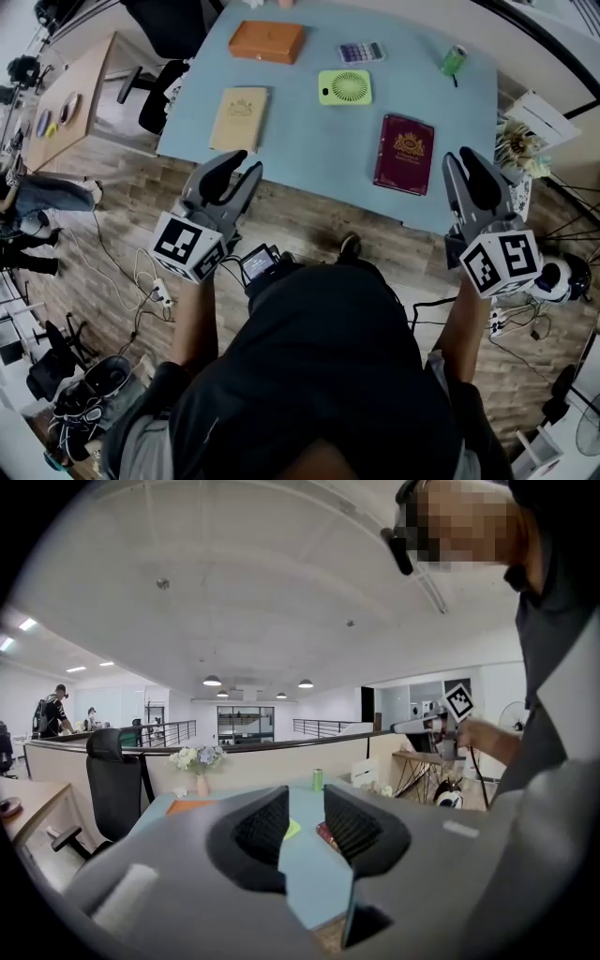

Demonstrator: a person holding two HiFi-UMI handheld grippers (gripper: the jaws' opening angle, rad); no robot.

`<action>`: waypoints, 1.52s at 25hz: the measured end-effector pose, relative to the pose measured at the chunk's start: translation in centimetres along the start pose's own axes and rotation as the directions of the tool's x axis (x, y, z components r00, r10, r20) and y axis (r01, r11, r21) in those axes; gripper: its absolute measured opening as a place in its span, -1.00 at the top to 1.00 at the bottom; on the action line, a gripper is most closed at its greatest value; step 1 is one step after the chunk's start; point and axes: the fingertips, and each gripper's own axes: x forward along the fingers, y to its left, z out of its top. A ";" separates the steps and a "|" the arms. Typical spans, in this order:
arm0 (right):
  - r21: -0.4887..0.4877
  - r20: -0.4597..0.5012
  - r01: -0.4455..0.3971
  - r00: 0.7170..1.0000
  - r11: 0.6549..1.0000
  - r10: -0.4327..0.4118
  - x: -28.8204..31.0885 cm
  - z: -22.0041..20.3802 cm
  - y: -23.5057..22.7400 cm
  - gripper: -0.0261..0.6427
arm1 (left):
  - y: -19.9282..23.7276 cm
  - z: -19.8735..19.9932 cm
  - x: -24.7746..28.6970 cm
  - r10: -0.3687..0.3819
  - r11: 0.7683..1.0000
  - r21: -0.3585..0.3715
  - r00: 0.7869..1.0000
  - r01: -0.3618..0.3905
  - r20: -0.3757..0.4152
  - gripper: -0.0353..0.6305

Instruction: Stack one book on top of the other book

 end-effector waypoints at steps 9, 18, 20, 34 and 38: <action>0.026 0.007 -0.048 0.999 0.999 0.048 1.0 -0.6 -3.7 0.58 | -1.4 0.5 1.9 0.056 0.998 0.004 0.997 -0.056 -0.043 0.39; 0.043 0.000 -0.060 0.998 0.997 0.060 1.5 -1.6 -5.7 0.58 | -2.4 0.6 3.4 0.056 0.998 0.008 0.997 -0.056 -0.048 0.39; 0.044 -0.004 -0.057 0.998 0.997 0.057 1.7 -1.6 -5.8 0.58 | -2.1 0.6 3.6 0.058 0.998 0.004 0.997 -0.058 -0.051 0.39; 0.040 -0.023 0.060 0.998 0.997 -0.059 3.3 -1.0 -5.3 0.58 | 1.8 1.2 7.3 -0.073 0.997 0.004 0.997 0.073 -0.020 0.39; 0.037 -0.021 0.109 0.994 0.993 -0.109 4.3 0.0 -4.4 0.58 | 3.8 1.6 7.9 -0.122 0.992 0.016 0.992 0.122 -0.009 0.39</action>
